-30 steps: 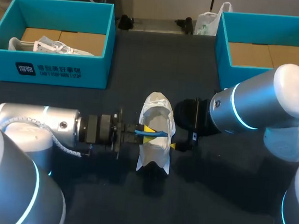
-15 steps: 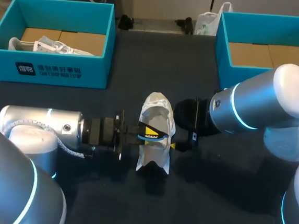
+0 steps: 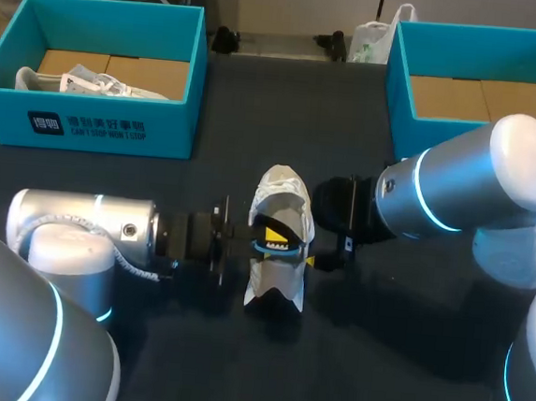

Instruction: Take the shoe out of the shoebox, open the shoe tongue, remove and reinsert the insole, then place the shoe into the shoebox

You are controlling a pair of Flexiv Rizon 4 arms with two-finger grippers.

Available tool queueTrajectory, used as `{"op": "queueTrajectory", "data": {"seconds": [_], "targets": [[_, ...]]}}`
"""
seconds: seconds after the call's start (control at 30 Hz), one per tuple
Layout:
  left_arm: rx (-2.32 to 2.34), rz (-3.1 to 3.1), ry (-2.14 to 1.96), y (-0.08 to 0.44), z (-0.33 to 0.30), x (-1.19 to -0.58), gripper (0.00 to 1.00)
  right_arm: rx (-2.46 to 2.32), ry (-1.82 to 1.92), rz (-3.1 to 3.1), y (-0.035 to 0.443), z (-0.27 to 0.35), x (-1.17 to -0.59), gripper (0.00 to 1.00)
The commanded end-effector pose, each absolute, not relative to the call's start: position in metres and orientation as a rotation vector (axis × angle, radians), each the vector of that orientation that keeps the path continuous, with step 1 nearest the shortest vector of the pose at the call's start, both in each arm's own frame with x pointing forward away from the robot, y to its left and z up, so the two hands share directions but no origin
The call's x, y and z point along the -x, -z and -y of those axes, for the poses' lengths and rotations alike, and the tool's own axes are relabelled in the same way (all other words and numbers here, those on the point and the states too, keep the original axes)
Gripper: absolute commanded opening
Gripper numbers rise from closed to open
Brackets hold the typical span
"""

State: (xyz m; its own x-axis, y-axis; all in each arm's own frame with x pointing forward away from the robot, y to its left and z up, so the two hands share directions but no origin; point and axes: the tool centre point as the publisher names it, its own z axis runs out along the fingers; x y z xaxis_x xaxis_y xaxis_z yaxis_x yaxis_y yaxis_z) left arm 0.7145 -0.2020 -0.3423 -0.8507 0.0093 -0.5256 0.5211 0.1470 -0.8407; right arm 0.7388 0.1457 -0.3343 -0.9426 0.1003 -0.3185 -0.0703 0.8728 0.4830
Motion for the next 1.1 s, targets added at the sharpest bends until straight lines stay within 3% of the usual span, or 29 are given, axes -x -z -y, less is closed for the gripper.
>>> {"op": "queueTrajectory", "data": {"seconds": [0.03,0.37,0.4,0.43,0.47,1.1], "targets": [[-0.506,-2.04,1.743,0.348,0.206,-0.719,0.0,-0.025,-0.715,-2.706,0.335,-0.146,-0.738,1.0],[-0.501,-2.039,1.745,0.342,0.205,-0.718,0.02,-0.025,-0.715,-2.706,0.335,-0.146,-0.738,1.0],[-0.501,-2.036,1.748,0.34,0.205,-0.718,0.12,-0.025,-0.715,-2.706,0.335,-0.146,-0.738,1.0],[-0.501,-2.032,1.752,0.337,0.205,-0.718,0.31,-0.025,-0.715,-2.706,0.335,-0.146,-0.738,1.0],[-0.501,-2.031,1.752,0.336,0.205,-0.718,0.34,-0.025,-0.715,-2.706,0.335,-0.146,-0.738,1.0],[-0.506,-2.029,1.761,0.307,0.192,-0.705,0.33,-0.025,-0.715,-2.706,0.335,-0.146,-0.738,1.0]]}}
